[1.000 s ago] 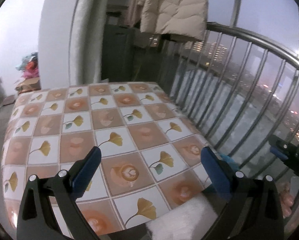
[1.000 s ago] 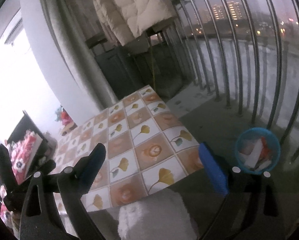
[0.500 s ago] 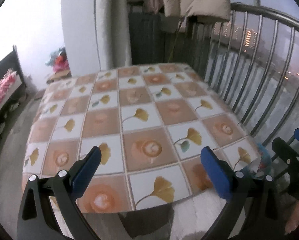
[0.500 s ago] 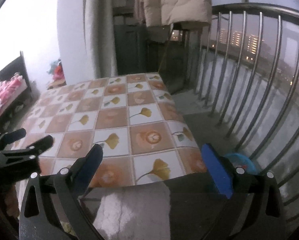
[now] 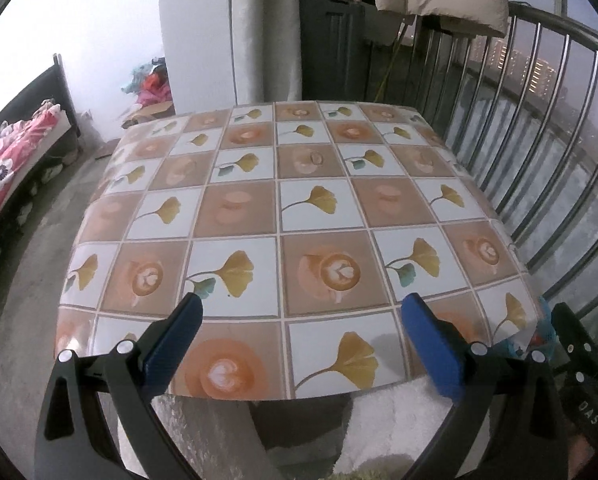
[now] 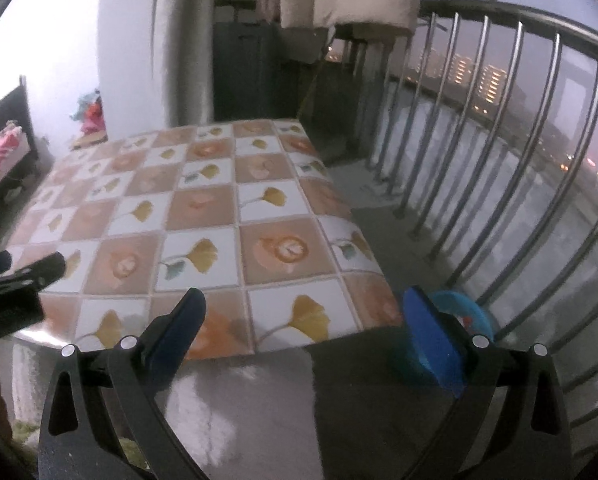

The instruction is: Collect trash

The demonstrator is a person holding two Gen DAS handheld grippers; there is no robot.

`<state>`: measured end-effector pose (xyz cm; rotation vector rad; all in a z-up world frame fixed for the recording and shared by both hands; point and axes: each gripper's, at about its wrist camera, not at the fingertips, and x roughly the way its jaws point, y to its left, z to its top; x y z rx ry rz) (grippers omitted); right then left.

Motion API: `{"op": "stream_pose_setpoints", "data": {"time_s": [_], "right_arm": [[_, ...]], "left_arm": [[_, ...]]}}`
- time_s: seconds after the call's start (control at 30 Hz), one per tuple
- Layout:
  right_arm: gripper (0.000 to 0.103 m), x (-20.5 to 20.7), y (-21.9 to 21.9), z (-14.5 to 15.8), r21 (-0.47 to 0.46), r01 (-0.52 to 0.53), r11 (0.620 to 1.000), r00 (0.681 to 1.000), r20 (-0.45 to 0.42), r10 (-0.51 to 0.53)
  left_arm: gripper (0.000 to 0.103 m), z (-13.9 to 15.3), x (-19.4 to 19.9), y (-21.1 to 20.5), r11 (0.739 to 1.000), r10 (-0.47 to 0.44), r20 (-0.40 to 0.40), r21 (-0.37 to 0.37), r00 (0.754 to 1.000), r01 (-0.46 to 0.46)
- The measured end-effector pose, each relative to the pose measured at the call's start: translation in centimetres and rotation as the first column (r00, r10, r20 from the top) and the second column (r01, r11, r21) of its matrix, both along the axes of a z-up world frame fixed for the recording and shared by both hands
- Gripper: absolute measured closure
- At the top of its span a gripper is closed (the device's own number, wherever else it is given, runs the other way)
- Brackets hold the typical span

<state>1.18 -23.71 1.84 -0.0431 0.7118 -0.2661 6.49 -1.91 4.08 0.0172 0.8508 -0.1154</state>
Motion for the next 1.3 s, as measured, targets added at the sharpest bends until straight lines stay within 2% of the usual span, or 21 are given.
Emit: {"op": "stream_pose_setpoints", "data": {"time_s": [0.37, 1.3], "right_arm": [[0.008, -0.9, -2.1, -0.6, 0.033, 0.067, 0.997, 0.997, -0.033, -0.066], [0.008, -1.0, -2.2, -1.2, 0.029, 0.058, 0.998, 0.998, -0.04, -0.057]], "left_arm": [[0.006, -0.1, -0.1, -0.5, 1.0, -0.001, -0.009, 0.026, 1.0, 0.001], [0.006, -0.6, -0.1, -0.4, 0.998, 0.011, -0.03, 0.054, 0.999, -0.009]]}}
